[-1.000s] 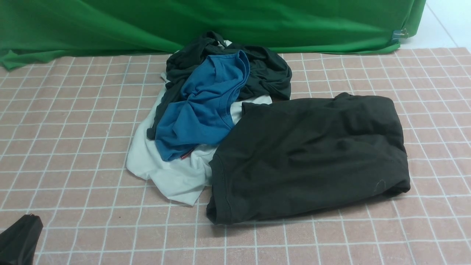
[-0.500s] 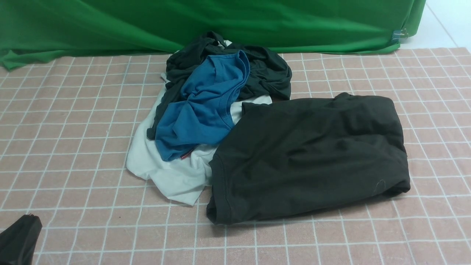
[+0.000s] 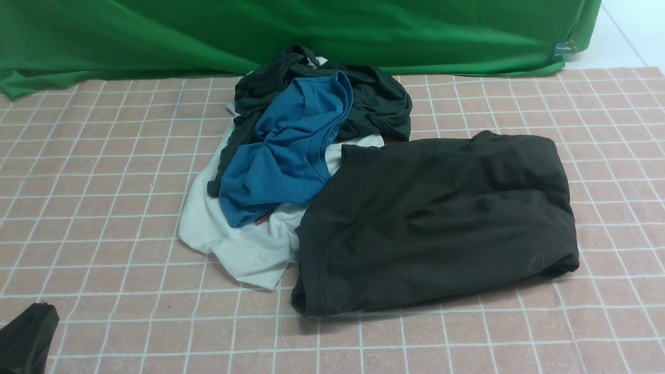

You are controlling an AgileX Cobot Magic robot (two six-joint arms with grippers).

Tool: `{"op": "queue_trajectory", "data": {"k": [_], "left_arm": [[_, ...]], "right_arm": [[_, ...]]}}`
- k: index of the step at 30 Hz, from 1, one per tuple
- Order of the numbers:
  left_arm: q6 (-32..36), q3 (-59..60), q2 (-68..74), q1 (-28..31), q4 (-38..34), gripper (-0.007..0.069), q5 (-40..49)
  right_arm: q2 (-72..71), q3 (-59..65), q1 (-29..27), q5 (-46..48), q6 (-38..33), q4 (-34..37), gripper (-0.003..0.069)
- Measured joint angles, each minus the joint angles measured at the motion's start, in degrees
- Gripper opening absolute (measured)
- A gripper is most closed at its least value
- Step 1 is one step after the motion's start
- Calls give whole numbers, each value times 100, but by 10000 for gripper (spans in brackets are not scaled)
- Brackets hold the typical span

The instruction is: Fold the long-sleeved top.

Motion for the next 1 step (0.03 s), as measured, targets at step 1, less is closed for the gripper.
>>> {"op": "queue_trajectory", "data": {"k": [1], "left_arm": [[0, 0, 0, 0, 0, 20, 0]], "right_arm": [[0, 0, 0, 0, 0, 0, 243]]}}
